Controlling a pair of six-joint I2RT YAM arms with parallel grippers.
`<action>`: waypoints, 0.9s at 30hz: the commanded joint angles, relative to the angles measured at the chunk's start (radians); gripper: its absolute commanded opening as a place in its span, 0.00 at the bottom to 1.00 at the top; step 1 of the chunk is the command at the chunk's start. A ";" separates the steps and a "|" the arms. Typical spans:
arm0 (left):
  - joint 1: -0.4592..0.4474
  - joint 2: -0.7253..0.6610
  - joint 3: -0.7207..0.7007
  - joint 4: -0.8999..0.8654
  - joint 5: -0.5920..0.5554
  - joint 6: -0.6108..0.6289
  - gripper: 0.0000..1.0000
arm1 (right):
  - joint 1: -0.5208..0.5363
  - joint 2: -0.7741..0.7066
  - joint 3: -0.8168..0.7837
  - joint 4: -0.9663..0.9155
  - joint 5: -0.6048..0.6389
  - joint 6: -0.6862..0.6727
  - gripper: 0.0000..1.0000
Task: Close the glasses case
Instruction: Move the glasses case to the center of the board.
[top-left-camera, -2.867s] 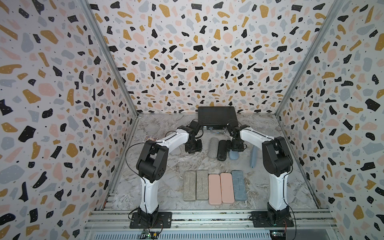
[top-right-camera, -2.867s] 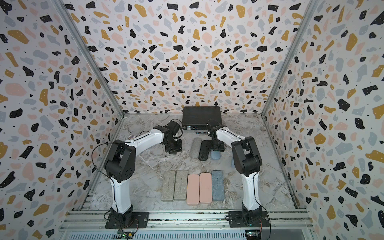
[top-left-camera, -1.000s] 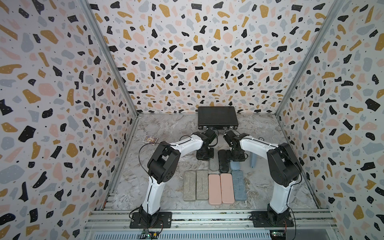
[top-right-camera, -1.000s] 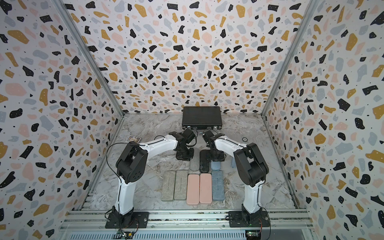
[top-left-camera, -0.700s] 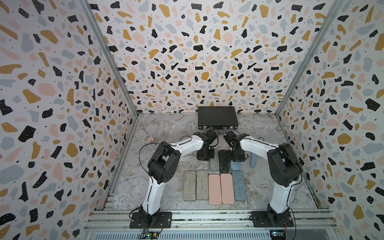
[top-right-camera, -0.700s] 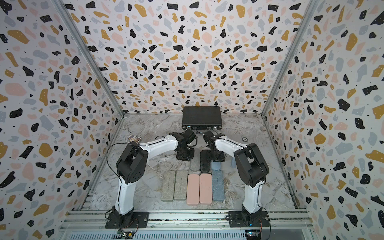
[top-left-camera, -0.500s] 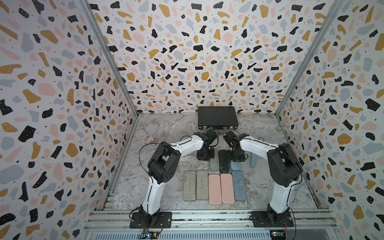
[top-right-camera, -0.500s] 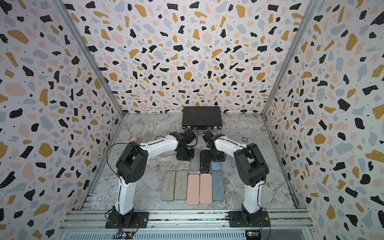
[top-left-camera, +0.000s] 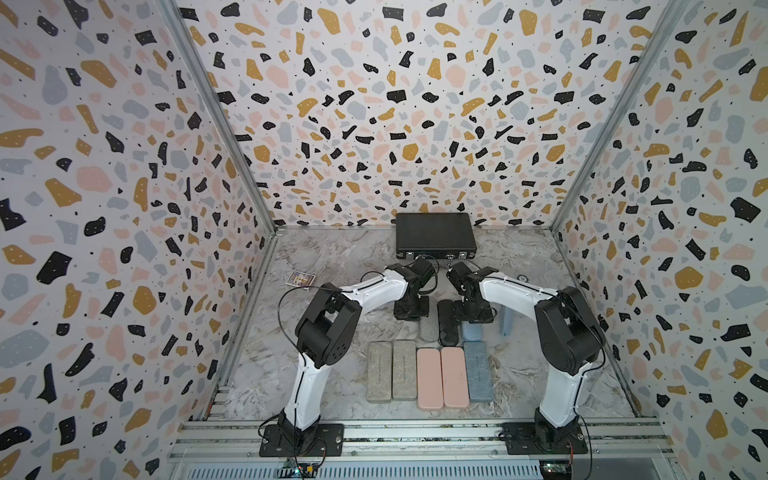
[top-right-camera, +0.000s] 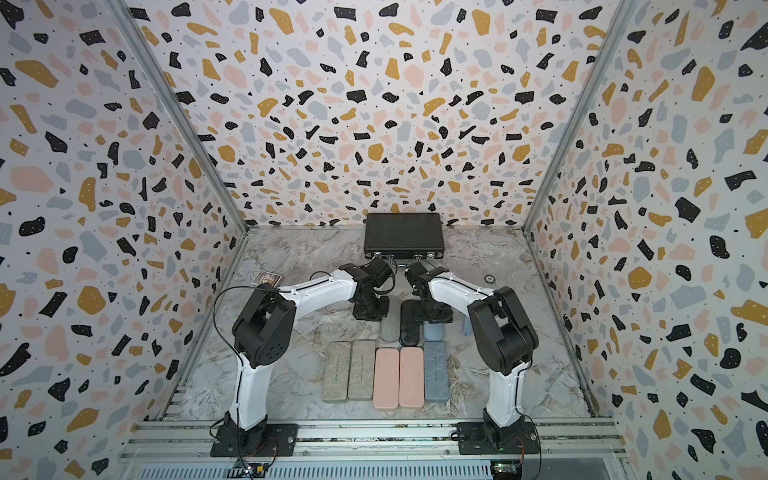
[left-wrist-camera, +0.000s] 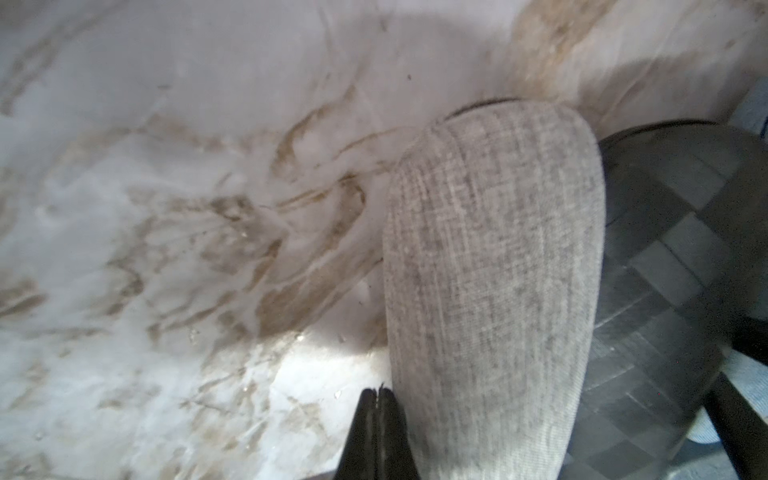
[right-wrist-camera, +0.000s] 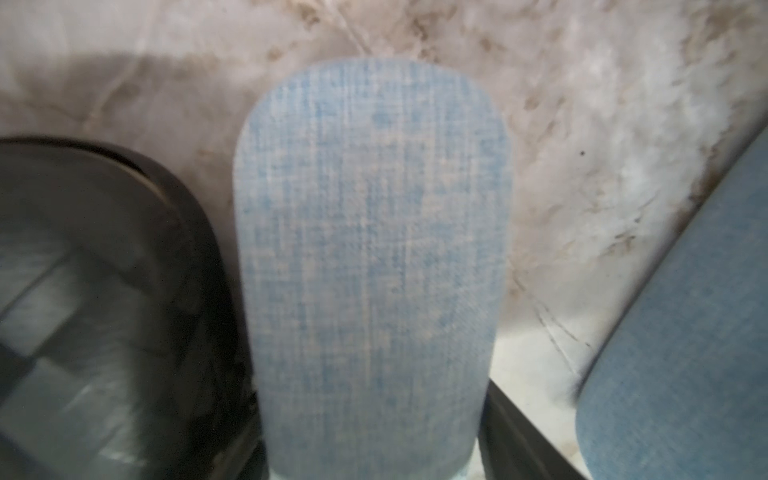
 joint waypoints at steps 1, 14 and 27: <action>-0.020 -0.005 0.033 0.033 0.030 0.010 0.00 | 0.017 -0.061 0.038 -0.023 -0.008 0.000 0.75; -0.007 -0.036 0.003 0.033 0.014 0.017 0.00 | 0.018 -0.115 0.074 -0.085 0.034 -0.004 0.76; 0.008 -0.162 -0.069 0.025 -0.009 0.014 0.00 | -0.007 -0.278 0.109 -0.197 0.160 0.018 0.77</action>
